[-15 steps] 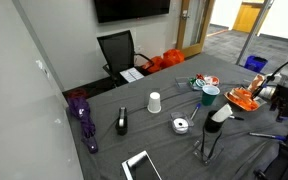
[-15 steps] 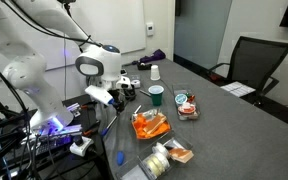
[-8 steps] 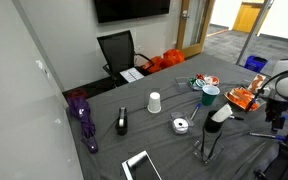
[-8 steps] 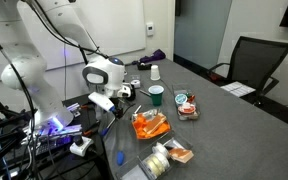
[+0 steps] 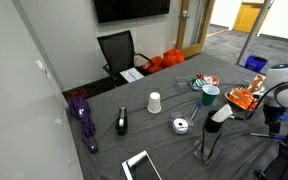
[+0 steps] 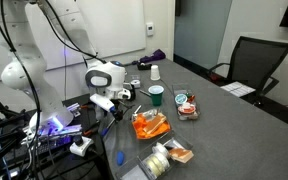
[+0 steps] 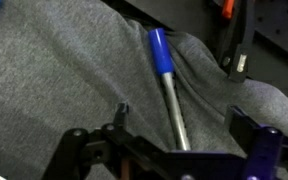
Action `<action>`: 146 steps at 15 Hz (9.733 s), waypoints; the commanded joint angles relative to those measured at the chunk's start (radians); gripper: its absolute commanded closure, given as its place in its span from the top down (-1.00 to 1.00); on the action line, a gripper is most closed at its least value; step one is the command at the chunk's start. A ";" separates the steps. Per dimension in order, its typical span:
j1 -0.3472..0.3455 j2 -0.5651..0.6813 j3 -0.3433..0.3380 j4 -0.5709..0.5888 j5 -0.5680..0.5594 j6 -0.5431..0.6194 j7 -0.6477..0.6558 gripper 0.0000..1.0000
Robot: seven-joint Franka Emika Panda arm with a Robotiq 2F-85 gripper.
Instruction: Put the marker into the cup
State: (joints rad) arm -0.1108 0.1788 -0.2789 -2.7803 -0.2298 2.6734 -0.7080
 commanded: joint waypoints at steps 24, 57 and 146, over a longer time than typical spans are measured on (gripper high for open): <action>-0.006 0.119 0.070 0.059 -0.157 -0.029 0.353 0.90; -0.050 0.021 0.124 0.097 -0.028 -0.039 0.318 -0.91; -0.057 0.168 0.143 0.111 -0.010 0.097 0.308 -0.98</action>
State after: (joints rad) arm -0.1558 0.3312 -0.1318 -2.6599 -0.2166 2.7356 -0.4083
